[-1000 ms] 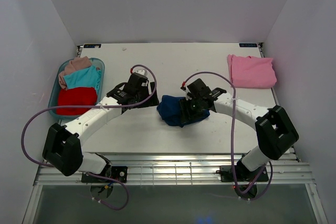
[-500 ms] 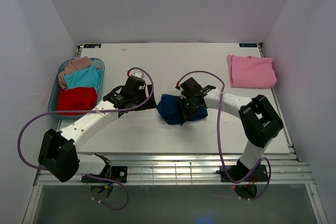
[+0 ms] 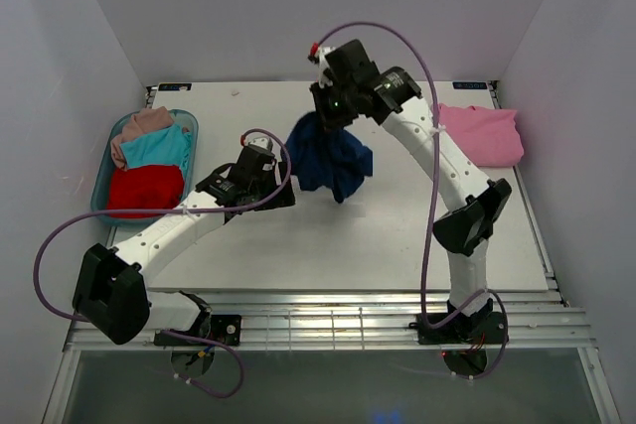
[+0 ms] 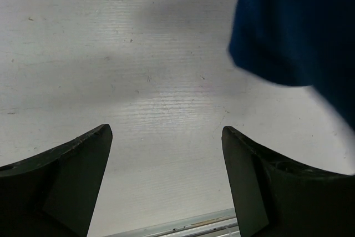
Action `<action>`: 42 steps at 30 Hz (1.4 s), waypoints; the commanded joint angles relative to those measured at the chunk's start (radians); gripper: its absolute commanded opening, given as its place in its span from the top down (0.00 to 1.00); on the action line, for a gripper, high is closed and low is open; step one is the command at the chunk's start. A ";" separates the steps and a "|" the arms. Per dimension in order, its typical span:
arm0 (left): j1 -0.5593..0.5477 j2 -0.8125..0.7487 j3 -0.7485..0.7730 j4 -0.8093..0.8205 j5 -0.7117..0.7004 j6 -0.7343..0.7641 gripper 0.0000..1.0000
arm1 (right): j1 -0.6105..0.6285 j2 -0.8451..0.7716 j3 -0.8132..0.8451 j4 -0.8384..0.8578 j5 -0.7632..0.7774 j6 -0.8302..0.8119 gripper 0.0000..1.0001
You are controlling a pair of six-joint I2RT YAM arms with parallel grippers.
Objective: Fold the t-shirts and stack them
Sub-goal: Flatten the tshirt out
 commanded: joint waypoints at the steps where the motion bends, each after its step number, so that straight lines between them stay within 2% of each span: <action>1: 0.001 -0.027 -0.003 0.027 -0.018 0.008 0.09 | -0.005 0.088 0.485 -0.200 -0.054 -0.009 0.84; 3: 0.001 -0.038 -0.005 0.027 -0.032 0.011 0.09 | -0.013 -0.083 0.268 -0.029 -0.186 0.038 0.87; 4: 0.001 -0.056 -0.008 0.027 -0.052 0.010 0.09 | -0.013 -0.155 -0.002 0.075 -0.206 0.060 0.87; 5: 0.001 -0.067 -0.011 0.030 -0.061 0.007 0.09 | -0.014 -0.256 -0.085 0.209 -0.215 0.078 0.88; 7: 0.001 -0.091 -0.023 0.032 -0.087 0.002 0.09 | -0.019 -0.286 -0.117 0.201 -0.173 0.080 0.88; 10: 0.001 -0.150 -0.049 0.041 -0.106 -0.009 0.10 | -0.019 -0.268 -0.106 0.045 -0.035 0.058 0.86; 11: 0.001 -0.177 -0.055 0.050 -0.109 -0.010 0.10 | -0.018 -0.269 -0.156 0.011 0.005 0.061 0.85; 13: 0.001 -0.197 -0.071 0.058 -0.109 -0.013 0.10 | -0.019 -0.306 -0.268 -0.020 0.010 0.074 0.72; 14: 0.001 -0.203 -0.074 0.061 -0.108 -0.013 0.10 | -0.019 -0.320 -0.408 -0.017 0.009 0.080 0.55; 15: 0.001 -0.208 -0.075 0.061 -0.106 -0.013 0.10 | -0.018 -0.332 -0.481 0.006 -0.011 0.087 0.47; 16: 0.001 -0.208 -0.078 0.059 -0.104 -0.016 0.10 | -0.018 -0.353 -0.546 0.020 -0.046 0.091 0.43; 17: 0.001 -0.208 -0.078 0.059 -0.101 -0.019 0.10 | -0.016 -0.366 -0.674 0.041 -0.047 0.100 0.32; 18: 0.001 -0.203 -0.078 0.059 -0.092 -0.024 0.10 | -0.011 -0.378 -0.734 0.094 -0.039 0.112 0.27; 21: 0.001 -0.193 -0.074 0.062 -0.081 -0.044 0.10 | -0.011 -0.419 -0.909 0.177 0.056 0.152 0.25; 23: 0.001 -0.188 -0.072 0.069 -0.080 -0.053 0.10 | -0.010 -0.430 -0.937 0.207 0.090 0.167 0.25; 28: 0.001 -0.153 -0.065 0.090 -0.066 -0.056 0.10 | 0.015 -0.424 -0.965 0.289 -0.115 0.126 0.28; 32: 0.001 -0.127 -0.060 0.092 -0.058 -0.055 0.10 | 0.073 -0.418 -1.022 0.361 -0.182 0.146 0.32; 36: 0.001 -0.118 -0.075 0.098 -0.051 -0.055 0.10 | 0.156 -0.383 -1.063 0.426 -0.209 0.147 0.37; 42: 0.001 -0.110 -0.083 0.098 -0.057 -0.049 0.10 | 0.214 -0.289 -1.040 0.463 -0.214 0.127 0.40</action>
